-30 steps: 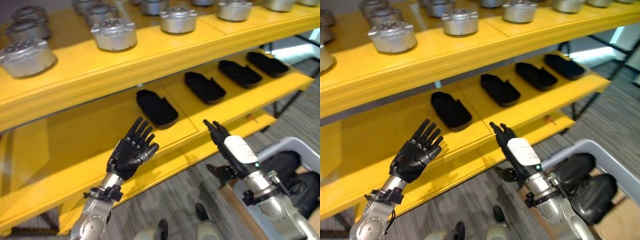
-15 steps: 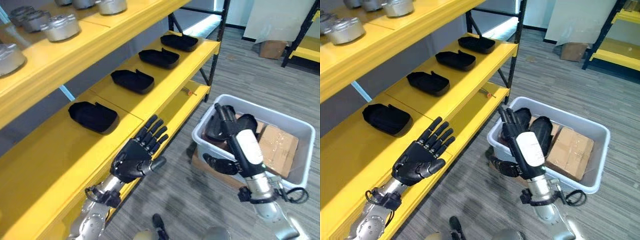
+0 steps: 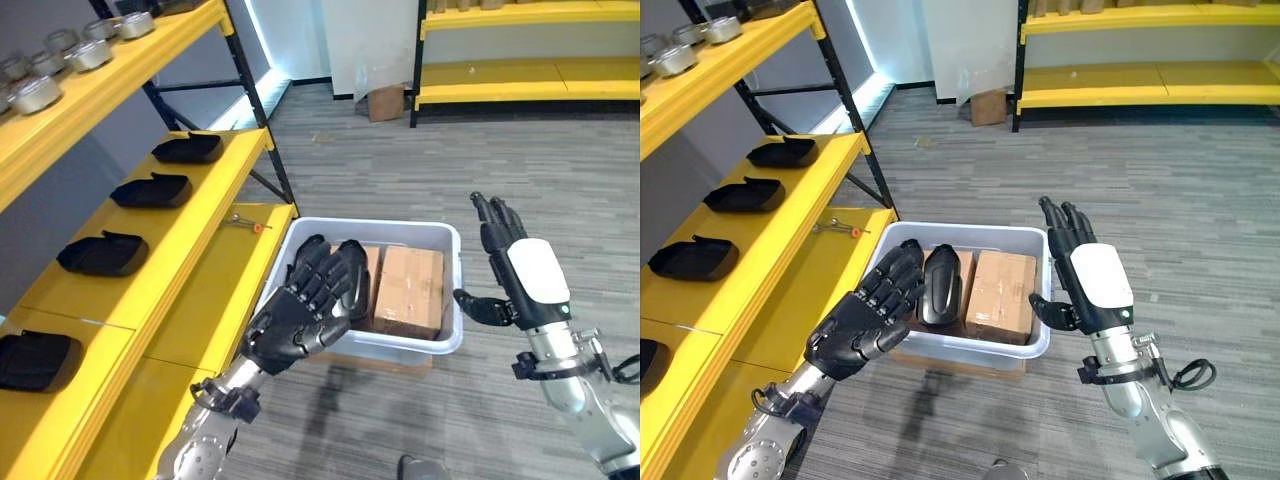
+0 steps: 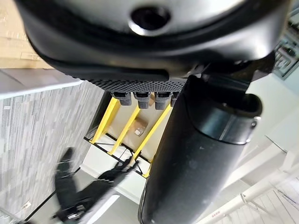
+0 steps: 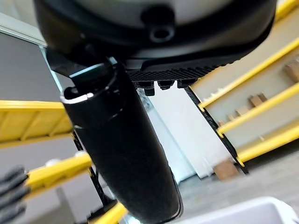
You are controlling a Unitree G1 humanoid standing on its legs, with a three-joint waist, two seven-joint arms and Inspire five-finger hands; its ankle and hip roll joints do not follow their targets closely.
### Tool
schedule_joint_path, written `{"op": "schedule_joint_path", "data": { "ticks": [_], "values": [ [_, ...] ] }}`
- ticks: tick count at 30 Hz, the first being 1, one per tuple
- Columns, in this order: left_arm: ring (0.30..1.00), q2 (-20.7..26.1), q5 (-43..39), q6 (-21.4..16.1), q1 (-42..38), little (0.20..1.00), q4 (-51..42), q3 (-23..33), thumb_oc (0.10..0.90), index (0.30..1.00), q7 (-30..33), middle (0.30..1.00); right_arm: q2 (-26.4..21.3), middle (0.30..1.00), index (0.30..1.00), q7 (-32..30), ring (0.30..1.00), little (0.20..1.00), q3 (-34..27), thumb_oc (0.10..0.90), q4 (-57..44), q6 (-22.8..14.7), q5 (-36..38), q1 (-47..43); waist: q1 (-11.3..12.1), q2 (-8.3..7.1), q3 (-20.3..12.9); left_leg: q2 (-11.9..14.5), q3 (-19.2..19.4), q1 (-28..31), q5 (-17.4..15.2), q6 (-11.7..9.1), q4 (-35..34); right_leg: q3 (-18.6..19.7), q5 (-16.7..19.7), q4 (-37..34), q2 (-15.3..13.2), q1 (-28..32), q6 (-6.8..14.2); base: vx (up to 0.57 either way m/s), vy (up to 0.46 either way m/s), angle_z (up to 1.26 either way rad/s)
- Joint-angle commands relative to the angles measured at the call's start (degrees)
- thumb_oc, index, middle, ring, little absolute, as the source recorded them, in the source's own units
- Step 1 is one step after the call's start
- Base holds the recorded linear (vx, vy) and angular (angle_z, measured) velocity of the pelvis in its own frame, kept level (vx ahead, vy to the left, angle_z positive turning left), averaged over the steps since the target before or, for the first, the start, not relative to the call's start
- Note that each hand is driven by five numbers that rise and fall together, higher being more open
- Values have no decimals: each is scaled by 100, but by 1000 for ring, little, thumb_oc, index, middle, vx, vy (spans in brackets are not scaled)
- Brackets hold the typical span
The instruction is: Move parts from the plastic box to the shelf.
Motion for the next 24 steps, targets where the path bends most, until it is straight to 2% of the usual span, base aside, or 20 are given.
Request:
{"op": "schedule_joint_path", "data": {
  "ticks": [1, 3, 4, 5, 6, 7, 8, 11, 14, 17, 21, 24],
  "values": [
    [1000, 316, 131, -478, -443, 1000, -592, 400, 900, 1000, -193, 1000, 367, 1000, 1000, -175, 1000, 1000, -192, 900, -406, -578, 460, -685, 214, -350, 240, -568, 112, -141, -2597, -430, 1513, 395, 245, -889, 175, 377, 150, 104, -291, -26],
    [1000, 328, 135, -441, -379, 1000, -734, 452, 900, 1000, -2, 1000, 456, 1000, 1000, -191, 1000, 1000, -125, 900, -370, -686, 378, -617, 268, -307, 279, -910, -110, -321, -2712, -283, 1550, 629, 270, -927, 245, 431, 163, 117, -95, -54],
    [1000, 303, 110, -403, -386, 1000, -751, 467, 900, 1000, 38, 1000, 495, 1000, 1000, -205, 1000, 1000, -72, 900, -395, -656, 317, -605, 261, -280, 279, -1017, -98, -341, -2727, -239, 1376, 702, 276, -946, 272, 450, 183, 157, 56, -96],
    [1000, 287, 82, -403, -400, 1000, -763, 465, 900, 1000, 107, 1000, 524, 1000, 1000, -217, 1000, 1000, 0, 900, -430, -585, 280, -596, 259, -238, 293, -1138, -170, -343, -2648, -237, 969, 814, 278, -974, 301, 497, 230, 185, 136, -79],
    [1000, 292, 59, -469, -398, 1000, -785, 446, 900, 1000, 186, 1000, 536, 1000, 1000, -222, 1000, 1000, 68, 900, -443, -532, 288, -590, 290, -204, 298, -1175, -398, -398, -2481, -286, 636, 936, 280, -1005, 327, 532, 265, 309, 248, -28],
    [1000, 319, -66, -627, -320, 1000, -810, 532, 900, 1000, 112, 1000, 488, 1000, 1000, -166, 1000, 1000, 113, 900, -490, -552, 384, -514, 375, -192, 305, -1171, -908, -504, -2193, -385, 88, 1180, 261, -1090, 337, 651, 330, 293, 227, -13],
    [1000, 320, -134, -620, -289, 1000, -823, 580, 900, 1000, 37, 1000, 475, 1000, 1000, -138, 1000, 1000, 111, 900, -511, -548, 418, -483, 399, -201, 309, -1138, -1014, -540, -2107, -416, -29, 1222, 252, -1110, 325, 690, 342, 253, 187, -32],
    [1000, 313, -178, -580, -231, 1000, -728, 681, 900, 1000, -102, 1000, 423, 1000, 1000, -87, 1000, 1000, 64, 900, -604, -570, 415, -330, 389, -256, 312, -911, -1047, -647, -1884, -499, -308, 1231, 213, -1112, 231, 794, 370, 184, 150, -69],
    [1000, 289, -176, -589, -218, 1000, -663, 687, 900, 1000, -146, 1000, 406, 1000, 1000, -61, 1000, 1000, 26, 900, -620, -572, 457, -274, 367, -265, 323, -818, -1050, -649, -1838, -534, -367, 1237, 186, -1071, 182, 812, 388, 166, 184, -20],
    [1000, 309, -194, -625, -208, 1000, -535, 673, 900, 1000, -222, 1000, 336, 1000, 1000, 32, 1000, 1000, -199, 900, -671, -627, 562, -67, 267, -169, 298, -854, -859, -378, -2157, -518, -535, 1180, 118, -972, 34, 839, 504, 261, 328, -13],
    [1000, 400, -168, -581, -236, 1000, -525, 676, 900, 1000, -200, 1000, 376, 1000, 1000, 134, 1000, 1000, -302, 900, -730, -679, 582, 93, 241, -167, 248, -1061, -740, -167, -2518, -385, -489, 1106, 138, -913, -149, 847, 615, 199, 290, -1],
    [1000, 536, -48, -513, -292, 1000, -597, 675, 900, 1000, -92, 1000, 475, 1000, 1000, 173, 1000, 1000, -258, 900, -876, -504, 573, 103, 319, -233, 180, -1325, -744, -30, -2790, -179, -417, 1045, 229, -876, -365, 818, 770, 189, 305, 7]
  ]
}}
